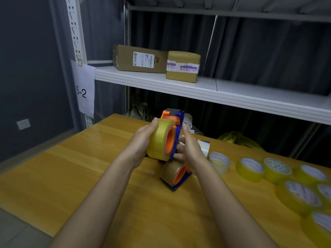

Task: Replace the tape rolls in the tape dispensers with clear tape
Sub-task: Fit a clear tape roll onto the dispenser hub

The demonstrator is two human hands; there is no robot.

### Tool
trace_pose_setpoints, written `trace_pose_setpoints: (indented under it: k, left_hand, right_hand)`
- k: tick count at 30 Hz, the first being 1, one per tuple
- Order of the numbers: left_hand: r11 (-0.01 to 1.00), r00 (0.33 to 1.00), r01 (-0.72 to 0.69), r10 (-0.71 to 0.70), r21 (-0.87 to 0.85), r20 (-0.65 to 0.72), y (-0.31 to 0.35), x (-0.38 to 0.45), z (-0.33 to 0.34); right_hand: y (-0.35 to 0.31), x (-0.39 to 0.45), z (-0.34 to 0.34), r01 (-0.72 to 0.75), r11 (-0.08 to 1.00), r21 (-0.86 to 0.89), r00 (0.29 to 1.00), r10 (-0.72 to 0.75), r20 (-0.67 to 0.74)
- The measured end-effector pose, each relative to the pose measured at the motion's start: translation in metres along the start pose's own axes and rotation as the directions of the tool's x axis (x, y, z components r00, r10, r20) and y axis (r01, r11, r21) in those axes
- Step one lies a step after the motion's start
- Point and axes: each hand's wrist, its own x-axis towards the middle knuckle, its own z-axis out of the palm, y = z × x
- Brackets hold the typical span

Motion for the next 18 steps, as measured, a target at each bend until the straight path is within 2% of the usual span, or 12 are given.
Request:
trace_pose_setpoints:
  k: [3,9,15,18]
  left_hand:
    - [0.998,0.999,-0.032,0.034,-0.06,0.025,0.005,-0.002,0.001]
    - [0.997,0.994,-0.063,0.067,-0.052,0.083,0.01,-0.009,0.002]
    - [0.989,0.984,-0.145,0.146,0.026,-0.098,0.015,-0.007,-0.009]
    - [0.989,0.966,-0.121,0.136,0.082,-0.217,0.017,-0.001,-0.026]
  right_hand:
    - [-0.007,0.0,-0.006,0.001,1.0,-0.012,1.0,-0.002,-0.031]
    - [-0.011,-0.005,-0.004,0.006,1.0,-0.02,1.0,-0.007,-0.029]
    - [-0.017,-0.002,0.004,-0.001,0.998,-0.058,1.0,0.001,-0.001]
    - [-0.017,0.003,0.008,0.026,0.985,-0.172,1.0,-0.027,-0.002]
